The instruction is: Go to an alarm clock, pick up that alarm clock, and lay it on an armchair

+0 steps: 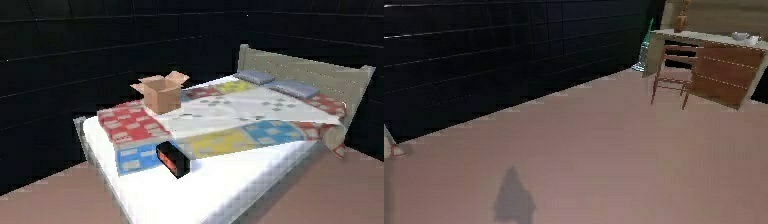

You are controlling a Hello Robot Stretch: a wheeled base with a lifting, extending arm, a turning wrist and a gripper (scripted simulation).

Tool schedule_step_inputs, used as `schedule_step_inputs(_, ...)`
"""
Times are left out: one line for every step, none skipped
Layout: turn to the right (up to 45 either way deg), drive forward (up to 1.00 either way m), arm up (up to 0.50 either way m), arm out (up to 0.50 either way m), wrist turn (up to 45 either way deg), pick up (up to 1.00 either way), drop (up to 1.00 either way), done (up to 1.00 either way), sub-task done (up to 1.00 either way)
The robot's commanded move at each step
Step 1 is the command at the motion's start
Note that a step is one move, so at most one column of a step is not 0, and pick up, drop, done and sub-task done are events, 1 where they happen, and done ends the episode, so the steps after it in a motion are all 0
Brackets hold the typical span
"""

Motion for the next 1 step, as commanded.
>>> schedule_step_inputs(36.0, 0.00, 0.00, 0.00, 0.0, 0.00, 0.00, 0.00, 0.00)
